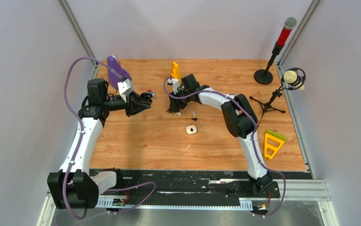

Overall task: Insert the wireless bluetooth earbuds into the charging case
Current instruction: Pick up the earbud from the center of the board.

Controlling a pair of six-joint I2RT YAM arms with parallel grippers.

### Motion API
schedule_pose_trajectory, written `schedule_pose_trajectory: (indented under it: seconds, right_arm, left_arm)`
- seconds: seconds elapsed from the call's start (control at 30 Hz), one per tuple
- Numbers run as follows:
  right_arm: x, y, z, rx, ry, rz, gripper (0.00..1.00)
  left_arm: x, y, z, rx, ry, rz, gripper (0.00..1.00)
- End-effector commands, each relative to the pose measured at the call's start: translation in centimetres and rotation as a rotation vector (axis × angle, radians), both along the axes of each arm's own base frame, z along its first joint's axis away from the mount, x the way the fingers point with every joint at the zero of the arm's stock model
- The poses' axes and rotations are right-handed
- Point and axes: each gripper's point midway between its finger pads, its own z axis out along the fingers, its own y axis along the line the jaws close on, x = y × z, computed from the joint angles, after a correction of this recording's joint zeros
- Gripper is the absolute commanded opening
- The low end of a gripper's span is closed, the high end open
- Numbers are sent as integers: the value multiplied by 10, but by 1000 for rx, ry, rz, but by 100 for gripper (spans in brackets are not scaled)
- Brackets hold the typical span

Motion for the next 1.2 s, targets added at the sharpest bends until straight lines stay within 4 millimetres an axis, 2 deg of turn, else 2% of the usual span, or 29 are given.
schedule_pose_trajectory:
  seconds: [0.0, 0.27, 0.73, 0.83, 0.93, 1.07, 1.17]
  right_arm:
    - [-11, -6, -31, -64, 60, 9, 34]
    - [-12, -3, -34, -64, 62, 17, 33]
    - [-13, -2, -28, -55, 53, 27, 17]
    - [-6, -4, -12, -59, -5, 21, 16]
    - [4, -9, 22, -62, -106, 6, 16]
    - [21, -26, 80, -101, -293, -55, 16]
    - [27, -42, 126, -124, -422, -93, 17]
  left_arm:
    - [-3, 0, 10, -8, -38, -10, 8]
    - [-2, 0, 10, -8, -38, -9, 8]
    - [-3, 0, 10, -7, -41, -10, 8]
    - [-2, 1, 9, -4, -39, -4, 8]
    - [2, 2, 6, -1, -29, 18, 8]
    - [9, 3, 3, -3, -14, 46, 8]
    - [12, 2, 1, -5, -2, 52, 9]
